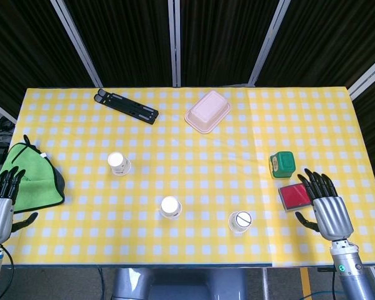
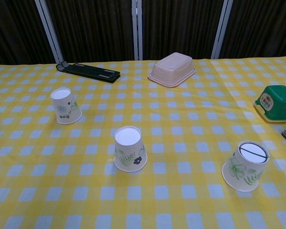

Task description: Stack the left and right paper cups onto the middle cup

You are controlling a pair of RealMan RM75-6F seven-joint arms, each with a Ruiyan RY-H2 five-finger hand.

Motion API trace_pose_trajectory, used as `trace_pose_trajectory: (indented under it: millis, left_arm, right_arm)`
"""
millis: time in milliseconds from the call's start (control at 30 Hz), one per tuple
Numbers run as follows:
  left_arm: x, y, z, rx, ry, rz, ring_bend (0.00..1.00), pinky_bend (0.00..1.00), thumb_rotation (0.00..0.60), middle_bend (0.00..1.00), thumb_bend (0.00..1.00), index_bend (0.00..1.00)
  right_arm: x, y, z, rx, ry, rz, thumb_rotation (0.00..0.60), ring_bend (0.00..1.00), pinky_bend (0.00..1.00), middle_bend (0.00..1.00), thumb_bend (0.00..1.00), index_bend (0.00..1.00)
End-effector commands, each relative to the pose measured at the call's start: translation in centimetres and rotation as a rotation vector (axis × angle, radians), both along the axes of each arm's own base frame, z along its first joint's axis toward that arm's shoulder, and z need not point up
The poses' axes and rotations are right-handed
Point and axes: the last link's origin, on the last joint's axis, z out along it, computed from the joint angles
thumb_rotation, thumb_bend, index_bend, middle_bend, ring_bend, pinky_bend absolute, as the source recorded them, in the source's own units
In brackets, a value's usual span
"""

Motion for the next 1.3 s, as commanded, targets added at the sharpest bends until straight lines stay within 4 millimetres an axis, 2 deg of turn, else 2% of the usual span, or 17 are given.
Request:
trace_pose_trajectory:
  millis: [33,400,467,567,733,867,1133,1300]
  left_arm:
    - [0.1,0.2,-0.1,-0.001,0.000,0.000,0.00,0.00,0.600,0.00,0.00,0.00]
    - [0.9,2.5,-0.2,-0.016,-0.002,-0.008,0.00,0.00,0.600,0.00,0.00,0.00]
    - [1.2,4.0,-0.3,-0.052,0.012,-0.011,0.00,0.00,0.600,0.00,0.02,0.03]
    - [1.6,5.9,-0.4,-0.089,0.017,-0.012,0.00,0.00,0.600,0.00,0.09,0.12]
    - [2.3,9.0,-1.1,-0.163,0.024,-0.005,0.00,0.00,0.600,0.00,0.10,0.22]
    - [3.6,13.6,-2.7,-0.259,0.043,0.009,0.00,0.00,0.600,0.00,0.13,0.28]
    - [6.2,18.0,-4.4,-0.319,0.061,0.006,0.00,0.00,0.600,0.00,0.21,0.31]
    - [7.8,19.6,-5.6,-0.352,0.080,0.001,0.00,0.00,0.600,0.00,0.25,0.27]
  right_arm:
    - [-0.1,-0.1,0.1,-0.003,-0.004,-0.008,0.600,0.00,0.00,0.00,0.14,0.03]
    - [-0.2,-0.5,0.2,0.004,-0.022,-0.006,0.600,0.00,0.00,0.00,0.14,0.03]
    - [-0.1,-0.5,0.2,0.004,-0.026,-0.001,0.600,0.00,0.00,0.00,0.14,0.03]
    - [0.0,-0.6,0.3,0.000,-0.033,0.004,0.600,0.00,0.00,0.00,0.14,0.03]
    - [0.0,-0.7,0.5,-0.007,-0.044,0.006,0.600,0.00,0.00,0.00,0.14,0.03]
    - [-0.2,-0.9,0.8,-0.010,-0.061,0.003,0.600,0.00,0.00,0.00,0.14,0.03]
    - [-0.8,-1.4,1.5,-0.027,-0.087,-0.016,0.600,0.00,0.00,0.00,0.14,0.03]
    - [-1.0,-1.6,2.0,-0.038,-0.105,-0.021,0.600,0.00,0.00,0.00,0.14,0.03]
